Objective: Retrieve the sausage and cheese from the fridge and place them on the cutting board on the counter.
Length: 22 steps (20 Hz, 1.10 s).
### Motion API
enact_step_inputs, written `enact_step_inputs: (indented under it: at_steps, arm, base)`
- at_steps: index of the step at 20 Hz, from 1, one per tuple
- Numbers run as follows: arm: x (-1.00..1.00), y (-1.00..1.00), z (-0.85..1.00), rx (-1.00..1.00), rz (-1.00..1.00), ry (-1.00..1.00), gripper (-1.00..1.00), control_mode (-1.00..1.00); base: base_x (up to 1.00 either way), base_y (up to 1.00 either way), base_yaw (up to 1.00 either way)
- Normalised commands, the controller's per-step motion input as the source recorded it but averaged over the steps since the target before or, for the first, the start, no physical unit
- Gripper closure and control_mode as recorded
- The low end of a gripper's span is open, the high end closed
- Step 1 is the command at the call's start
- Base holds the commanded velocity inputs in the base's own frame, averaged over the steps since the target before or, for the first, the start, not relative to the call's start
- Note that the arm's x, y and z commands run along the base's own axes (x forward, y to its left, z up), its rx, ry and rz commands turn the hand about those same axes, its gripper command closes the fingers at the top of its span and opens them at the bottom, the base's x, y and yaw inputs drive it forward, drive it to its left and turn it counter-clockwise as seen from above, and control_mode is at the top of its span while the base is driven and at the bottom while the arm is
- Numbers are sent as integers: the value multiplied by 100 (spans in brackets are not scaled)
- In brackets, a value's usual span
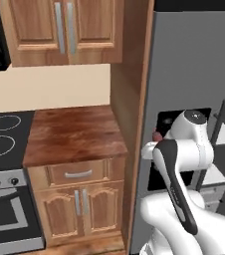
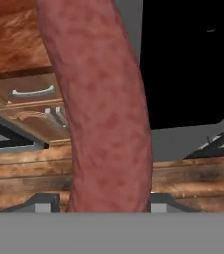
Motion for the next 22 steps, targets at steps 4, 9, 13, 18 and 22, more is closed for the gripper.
enact_step_inputs:
  at_steps: [4,9,13,18,22]
  arm:
    - [0,0,0,0,0,0,100,100]
    - [0,0,0,0,0,0,100,100]
    - [0,0,0,0,0,0,100,100]
    - [0,0,0,0,0,0,100,100]
    - [0,0,0,0,0,0,100,100]
  base:
    - [4,100,-5]
    - [7,100,-5]
    - [8,100,-5]
    - [7,100,-3]
    - [8,100,-4]
